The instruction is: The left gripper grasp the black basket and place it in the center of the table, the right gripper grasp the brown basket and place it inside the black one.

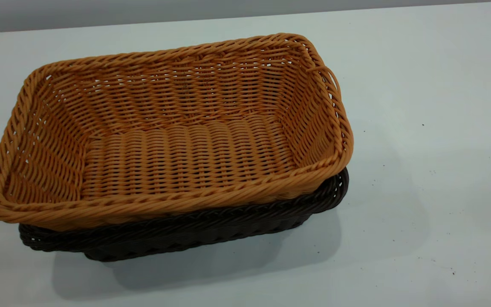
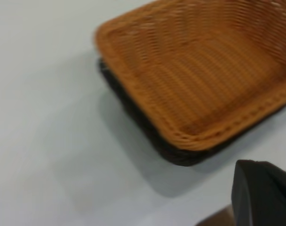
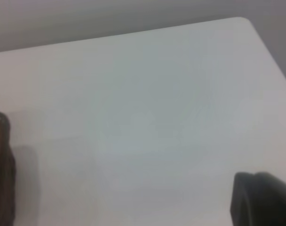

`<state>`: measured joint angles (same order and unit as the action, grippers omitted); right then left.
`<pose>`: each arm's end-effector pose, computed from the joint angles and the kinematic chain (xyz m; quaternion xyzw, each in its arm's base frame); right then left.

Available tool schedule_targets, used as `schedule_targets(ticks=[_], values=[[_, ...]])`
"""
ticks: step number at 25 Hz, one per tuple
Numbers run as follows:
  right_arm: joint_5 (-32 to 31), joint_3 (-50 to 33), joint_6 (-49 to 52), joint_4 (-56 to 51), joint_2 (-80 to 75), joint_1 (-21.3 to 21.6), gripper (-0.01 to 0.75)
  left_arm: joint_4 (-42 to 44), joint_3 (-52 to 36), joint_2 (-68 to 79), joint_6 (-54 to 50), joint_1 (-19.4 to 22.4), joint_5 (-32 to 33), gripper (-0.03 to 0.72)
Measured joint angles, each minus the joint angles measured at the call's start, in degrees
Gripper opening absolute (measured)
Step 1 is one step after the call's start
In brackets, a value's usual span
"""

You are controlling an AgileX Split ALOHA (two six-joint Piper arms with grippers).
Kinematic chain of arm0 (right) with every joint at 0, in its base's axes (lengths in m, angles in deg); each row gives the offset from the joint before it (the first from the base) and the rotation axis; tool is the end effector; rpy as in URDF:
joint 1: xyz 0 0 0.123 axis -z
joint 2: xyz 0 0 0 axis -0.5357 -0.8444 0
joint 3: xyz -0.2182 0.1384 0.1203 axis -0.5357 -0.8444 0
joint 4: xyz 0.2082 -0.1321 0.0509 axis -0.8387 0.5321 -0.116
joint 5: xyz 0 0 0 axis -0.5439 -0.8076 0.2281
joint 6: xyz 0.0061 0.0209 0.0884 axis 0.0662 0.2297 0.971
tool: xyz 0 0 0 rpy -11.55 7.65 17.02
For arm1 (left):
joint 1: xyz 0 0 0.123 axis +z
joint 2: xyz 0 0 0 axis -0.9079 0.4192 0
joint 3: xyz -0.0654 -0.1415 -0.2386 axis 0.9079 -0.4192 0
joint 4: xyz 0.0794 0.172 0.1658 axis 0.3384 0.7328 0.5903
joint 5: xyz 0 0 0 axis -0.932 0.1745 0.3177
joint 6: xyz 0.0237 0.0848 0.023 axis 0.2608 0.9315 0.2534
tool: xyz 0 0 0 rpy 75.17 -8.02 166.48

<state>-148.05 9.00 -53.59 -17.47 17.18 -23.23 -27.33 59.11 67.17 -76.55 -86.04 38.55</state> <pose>-0.0023 0.0062 0.2737 0.0499 0.8544 -0.0152 0.5170 0.0038 -0.0076 0.2617 0.1784 0.8618 -0.1109 0.4617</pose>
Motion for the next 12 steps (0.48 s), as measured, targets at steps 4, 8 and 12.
schedule_targets(ticks=[4, 8, 12], values=[[0.0, 0.0, 0.0, 0.0, 0.0, 0.0, 0.002, 0.0, 0.0, 0.0, 0.0, 8.1, 0.0, -0.001], [0.0, 0.0, 0.0, 0.0, 0.0, 0.0, 0.002, 0.0, 0.0, 0.0, 0.0, 15.6, 0.0, -0.001], [-0.1, 0.0, 0.0, 0.0, 0.0, 0.0, 0.002, 0.0, 0.0, -0.6, 0.0, 20.9, -0.1, -0.001]])
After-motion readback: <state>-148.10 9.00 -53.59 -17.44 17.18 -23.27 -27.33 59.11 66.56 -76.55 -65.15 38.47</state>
